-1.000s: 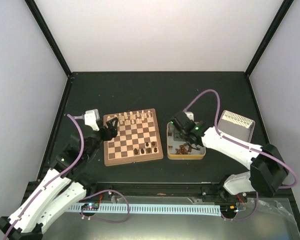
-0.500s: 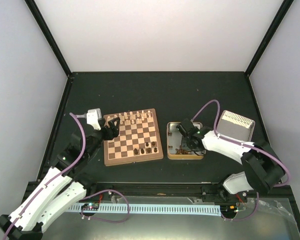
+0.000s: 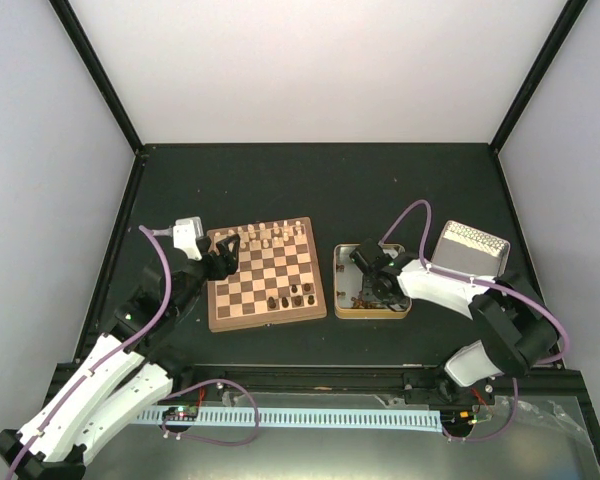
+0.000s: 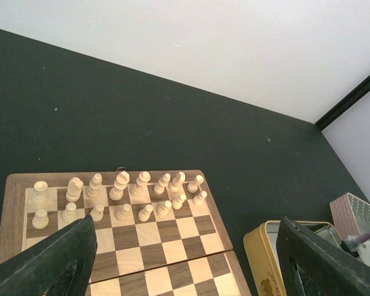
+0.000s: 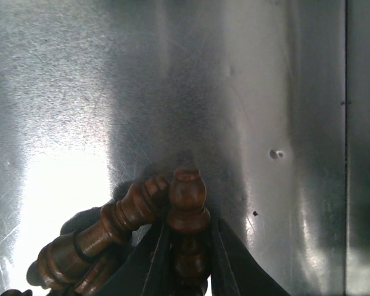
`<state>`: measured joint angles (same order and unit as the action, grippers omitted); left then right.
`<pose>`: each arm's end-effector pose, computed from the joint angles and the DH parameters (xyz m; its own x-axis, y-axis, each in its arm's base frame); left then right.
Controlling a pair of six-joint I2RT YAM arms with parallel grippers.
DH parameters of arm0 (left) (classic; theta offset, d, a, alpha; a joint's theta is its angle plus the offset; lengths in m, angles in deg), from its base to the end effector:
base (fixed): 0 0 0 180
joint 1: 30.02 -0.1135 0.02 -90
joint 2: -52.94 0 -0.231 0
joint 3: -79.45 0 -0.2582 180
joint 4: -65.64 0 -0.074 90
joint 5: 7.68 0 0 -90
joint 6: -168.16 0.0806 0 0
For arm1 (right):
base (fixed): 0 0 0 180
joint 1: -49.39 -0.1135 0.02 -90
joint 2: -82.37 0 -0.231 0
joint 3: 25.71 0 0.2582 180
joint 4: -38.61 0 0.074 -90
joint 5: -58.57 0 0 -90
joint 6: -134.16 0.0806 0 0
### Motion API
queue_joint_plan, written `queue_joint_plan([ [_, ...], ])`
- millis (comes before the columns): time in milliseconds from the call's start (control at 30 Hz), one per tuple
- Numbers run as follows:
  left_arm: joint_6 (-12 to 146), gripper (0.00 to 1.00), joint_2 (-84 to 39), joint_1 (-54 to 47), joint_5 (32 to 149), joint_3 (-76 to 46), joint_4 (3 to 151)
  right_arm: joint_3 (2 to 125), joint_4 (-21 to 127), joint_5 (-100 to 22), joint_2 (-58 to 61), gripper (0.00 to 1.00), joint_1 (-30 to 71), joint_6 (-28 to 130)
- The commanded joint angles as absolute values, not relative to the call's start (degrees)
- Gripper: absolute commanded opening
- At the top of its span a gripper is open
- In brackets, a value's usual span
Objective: Set up the chess pieces on the board
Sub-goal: Pick up the chess piece from the storage box, then place the chess piece on the chessboard.
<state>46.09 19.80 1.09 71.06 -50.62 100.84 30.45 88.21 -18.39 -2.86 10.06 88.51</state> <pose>0.1956 -0.0997 0.2660 -0.4140 -0.3584 -0.8368 0.1514 0.8793 -0.4515 0.2099 0.1485 0.0687 -0.9500 0.1020 -0.2951 0.1132 0.9934 -0.0209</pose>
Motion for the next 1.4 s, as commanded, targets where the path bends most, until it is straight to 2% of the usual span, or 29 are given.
queue_joint_plan([
  [0, 46.70, 0.81, 19.45, 0.61, 71.51, -49.69, 99.27, 31.44, 85.33, -15.35, -2.72, 0.11, 10.42, 86.65],
  [300, 46.77, 0.81, 19.22, 0.64, 73.33, -49.58, 98.87, 32.16, 82.08, -12.76, 3.09, 0.10, 10.46, 83.47],
  [500, 46.86, 0.82, 15.76, 0.69, 85.95, -48.64, 94.30, 28.70, 74.34, -16.58, 10.02, 0.11, 10.50, 76.16],
  [600, 46.38, 0.81, 11.15, 0.69, 95.19, -46.71, 92.18, 26.83, 69.17, -22.34, 13.75, 0.10, 10.53, 71.34],
  [867, 44.59, 0.81, -4.12, 0.87, 117.12, -39.03, 92.21, 24.78, 57.68, -49.51, 21.67, 0.14, 10.17, 59.90],
  [1033, 44.89, 0.76, -12.32, 1.12, 124.88, -34.51, 96.27, 27.10, 56.22, -56.92, 20.75, 0.14, 7.67, 56.30],
  [1167, 45.58, 0.70, -15.95, 1.52, 129.32, -33.34, 97.72, 29.77, 59.23, -56.89, 18.71, 0.14, 4.98, 53.09],
  [1367, 46.79, 0.56, -18.26, 2.60, 132.54, -33.27, 99.22, 32.06, 61.65, -56.37, 17.10, 0.14, 3.31, 51.21],
])
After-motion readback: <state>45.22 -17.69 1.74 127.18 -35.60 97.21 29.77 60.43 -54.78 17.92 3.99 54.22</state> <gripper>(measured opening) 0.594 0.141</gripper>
